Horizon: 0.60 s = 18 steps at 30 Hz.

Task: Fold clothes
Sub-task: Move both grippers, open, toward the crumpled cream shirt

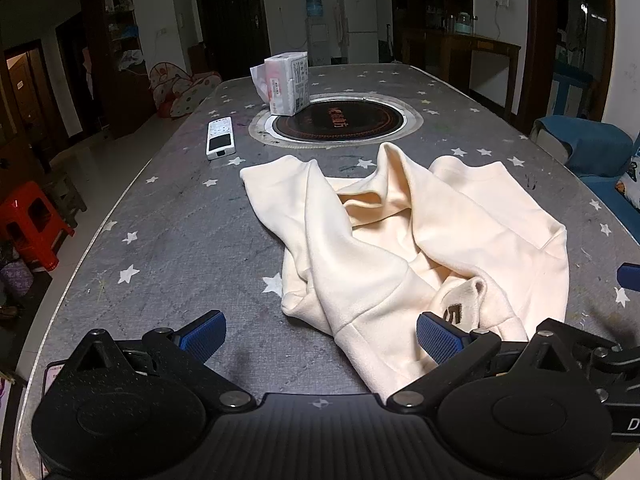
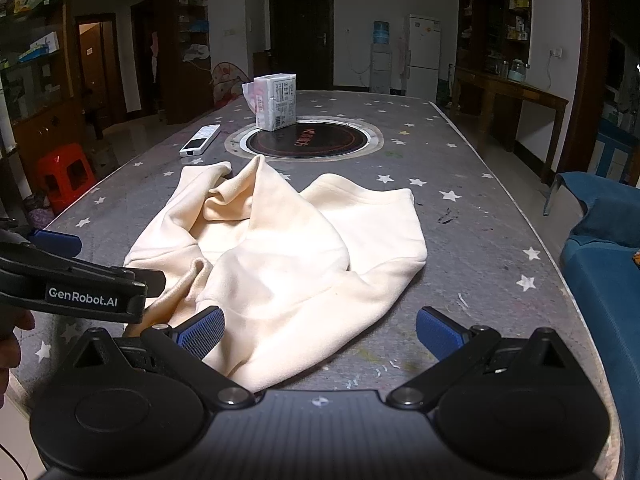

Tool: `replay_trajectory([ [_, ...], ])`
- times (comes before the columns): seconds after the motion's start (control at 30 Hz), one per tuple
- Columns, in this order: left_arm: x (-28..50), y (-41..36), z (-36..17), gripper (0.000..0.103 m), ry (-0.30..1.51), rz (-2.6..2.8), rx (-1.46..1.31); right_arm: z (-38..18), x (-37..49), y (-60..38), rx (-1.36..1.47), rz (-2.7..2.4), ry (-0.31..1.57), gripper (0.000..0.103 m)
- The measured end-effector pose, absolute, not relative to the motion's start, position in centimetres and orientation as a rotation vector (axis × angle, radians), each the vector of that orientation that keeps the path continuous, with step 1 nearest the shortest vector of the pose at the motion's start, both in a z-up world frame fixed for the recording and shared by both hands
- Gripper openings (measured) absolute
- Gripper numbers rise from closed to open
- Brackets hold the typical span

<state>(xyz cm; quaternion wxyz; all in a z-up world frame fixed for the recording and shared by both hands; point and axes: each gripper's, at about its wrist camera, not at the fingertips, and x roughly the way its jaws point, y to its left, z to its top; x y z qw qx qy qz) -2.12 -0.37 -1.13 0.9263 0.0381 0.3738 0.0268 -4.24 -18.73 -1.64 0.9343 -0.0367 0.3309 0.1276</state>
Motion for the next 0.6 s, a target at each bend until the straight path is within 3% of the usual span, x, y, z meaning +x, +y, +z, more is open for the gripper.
replay_trajectory([
  [0.6,-1.45,-0.22,-1.01,0.103,0.771,0.061,0.079,-1.63,-3.72,-18.5,-0.071,0.276,0.68,0.103],
])
